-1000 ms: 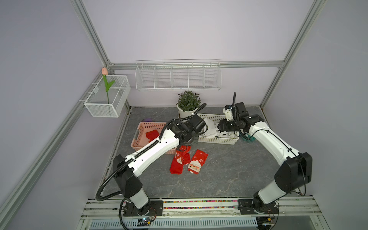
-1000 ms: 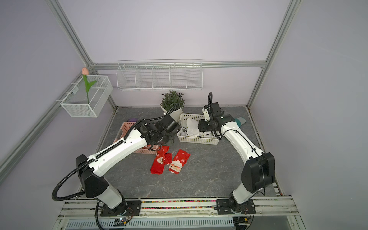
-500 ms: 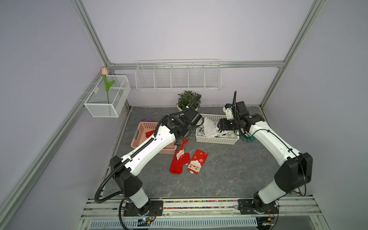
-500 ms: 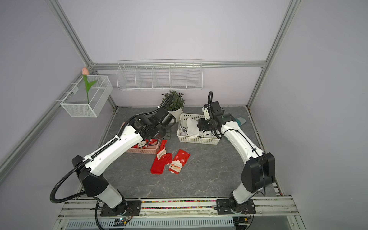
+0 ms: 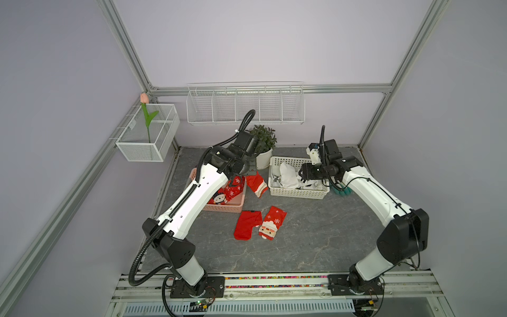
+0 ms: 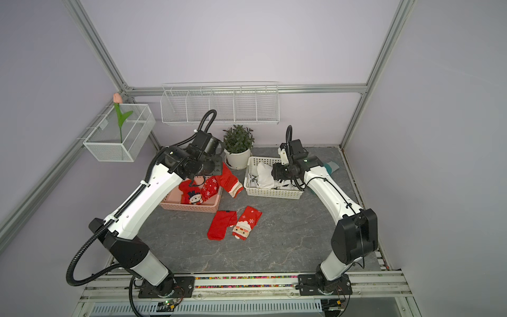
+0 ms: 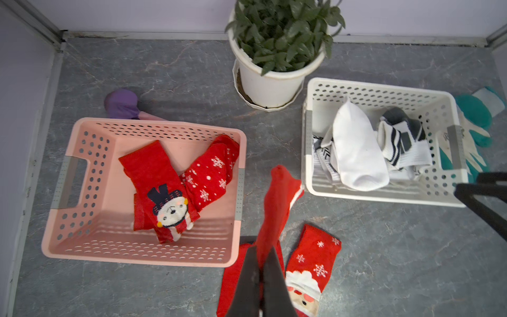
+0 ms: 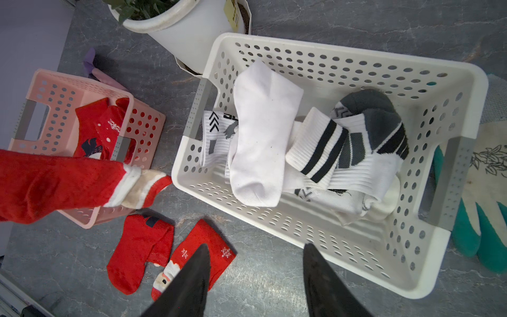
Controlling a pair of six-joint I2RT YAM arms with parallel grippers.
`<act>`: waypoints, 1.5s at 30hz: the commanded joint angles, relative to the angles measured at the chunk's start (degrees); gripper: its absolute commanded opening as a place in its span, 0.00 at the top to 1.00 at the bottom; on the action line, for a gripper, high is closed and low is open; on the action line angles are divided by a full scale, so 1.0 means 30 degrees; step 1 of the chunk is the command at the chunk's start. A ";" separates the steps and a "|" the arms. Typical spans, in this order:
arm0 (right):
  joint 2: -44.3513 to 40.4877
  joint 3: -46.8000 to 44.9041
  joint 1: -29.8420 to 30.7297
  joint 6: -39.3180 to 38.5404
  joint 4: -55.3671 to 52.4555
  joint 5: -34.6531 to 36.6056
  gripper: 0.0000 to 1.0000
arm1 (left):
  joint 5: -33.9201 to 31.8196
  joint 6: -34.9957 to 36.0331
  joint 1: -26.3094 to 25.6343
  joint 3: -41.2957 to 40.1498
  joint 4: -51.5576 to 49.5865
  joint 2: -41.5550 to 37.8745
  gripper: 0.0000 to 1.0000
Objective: Sort the socks into the basket by color
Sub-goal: Place the sock in the bin.
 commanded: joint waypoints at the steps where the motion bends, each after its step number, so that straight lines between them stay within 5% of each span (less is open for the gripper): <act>1: 0.0223 0.0366 0.0091 0.0103 -0.0119 -0.0234 0.43 | -0.0567 0.0874 0.1269 0.0381 -0.0896 0.0122 1.00; 13: 0.0468 0.0509 0.0289 0.0151 -0.0146 -0.0225 0.43 | -0.1079 0.1647 0.5749 -0.2701 0.0153 -0.1374 1.00; 27: 0.0895 0.0545 0.0523 0.0202 -0.0120 -0.0161 0.43 | -0.1433 0.1175 0.6303 -0.6717 0.2062 -0.0792 1.00; 45: 0.0730 0.0246 0.0524 0.0168 0.0172 -0.0061 0.43 | -0.1470 0.1143 0.6850 -0.8011 0.2714 0.0559 1.00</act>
